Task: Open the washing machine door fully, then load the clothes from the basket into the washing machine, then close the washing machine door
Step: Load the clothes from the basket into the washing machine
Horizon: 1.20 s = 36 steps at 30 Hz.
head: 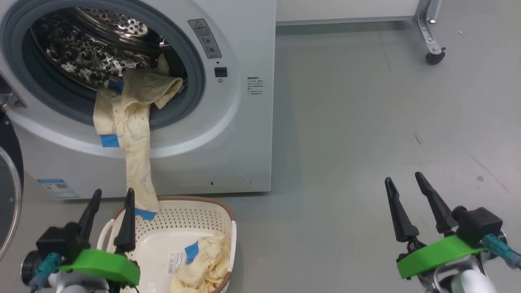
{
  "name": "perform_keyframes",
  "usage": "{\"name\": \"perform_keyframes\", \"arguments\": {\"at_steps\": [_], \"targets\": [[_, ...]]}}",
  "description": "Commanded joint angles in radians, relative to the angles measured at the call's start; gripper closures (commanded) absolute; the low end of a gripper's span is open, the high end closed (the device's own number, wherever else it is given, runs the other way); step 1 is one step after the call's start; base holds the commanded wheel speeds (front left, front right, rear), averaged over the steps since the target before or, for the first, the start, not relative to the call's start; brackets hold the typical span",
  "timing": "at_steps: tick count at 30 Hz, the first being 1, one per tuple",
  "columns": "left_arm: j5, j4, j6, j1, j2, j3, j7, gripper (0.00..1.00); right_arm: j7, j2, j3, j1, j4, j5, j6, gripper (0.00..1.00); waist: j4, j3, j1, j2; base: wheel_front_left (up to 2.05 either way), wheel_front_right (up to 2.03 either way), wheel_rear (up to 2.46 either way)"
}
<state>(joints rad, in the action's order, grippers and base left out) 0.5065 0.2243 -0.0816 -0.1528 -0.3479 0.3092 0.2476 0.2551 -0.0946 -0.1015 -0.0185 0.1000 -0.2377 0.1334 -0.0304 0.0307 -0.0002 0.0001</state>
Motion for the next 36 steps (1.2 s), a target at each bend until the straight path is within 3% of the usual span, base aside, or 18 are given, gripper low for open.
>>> {"name": "perform_keyframes", "arguments": {"at_steps": [1,11,36], "targets": [[-0.014,-0.039,-0.008,-0.025,-0.018,-0.053,0.014,0.00,0.007,-0.009,-0.020,0.018,-0.031,-0.008,-0.003,0.00,0.000,-0.003,0.0002,-0.0001,0.00,0.00,0.00],[-0.071,-0.077,0.003,0.043,0.041,-0.081,0.014,0.00,0.007,-0.001,-0.019,0.010,-0.034,-0.008,-0.003,0.00,0.006,-0.005,0.0002,-0.0001,0.00,0.00,0.00],[-0.161,-0.038,0.060,0.042,0.115,-0.137,0.014,0.00,0.007,0.000,-0.020,0.021,-0.030,-0.007,-0.003,0.00,0.001,0.013,0.0002,-0.0001,0.00,0.00,0.00]]}}
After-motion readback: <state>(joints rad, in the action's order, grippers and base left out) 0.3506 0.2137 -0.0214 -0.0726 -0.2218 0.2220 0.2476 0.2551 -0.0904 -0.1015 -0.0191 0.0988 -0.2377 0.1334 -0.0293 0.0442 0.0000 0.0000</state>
